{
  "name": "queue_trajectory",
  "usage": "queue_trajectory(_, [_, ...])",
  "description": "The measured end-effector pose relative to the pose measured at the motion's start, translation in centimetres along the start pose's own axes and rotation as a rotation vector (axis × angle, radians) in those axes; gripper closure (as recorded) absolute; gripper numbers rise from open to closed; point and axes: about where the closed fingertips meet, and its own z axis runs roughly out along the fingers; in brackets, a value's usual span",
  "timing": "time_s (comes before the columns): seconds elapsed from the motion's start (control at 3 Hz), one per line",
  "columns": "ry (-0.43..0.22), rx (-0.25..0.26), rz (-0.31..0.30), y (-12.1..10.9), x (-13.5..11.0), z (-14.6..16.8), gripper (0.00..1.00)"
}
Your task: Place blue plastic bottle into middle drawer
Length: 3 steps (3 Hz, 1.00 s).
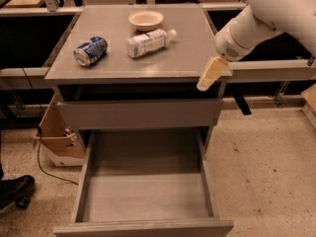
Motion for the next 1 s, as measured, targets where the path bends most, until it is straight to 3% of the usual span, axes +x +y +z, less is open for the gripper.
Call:
queue_trajectory(0.33, [-0.042,0.026,-0.009,-2.9,-2.0,3.1,0.0])
queue_trajectory(1.0, [-0.144,0.077,-0.115,-9.9,-10.4,8.1,0.0])
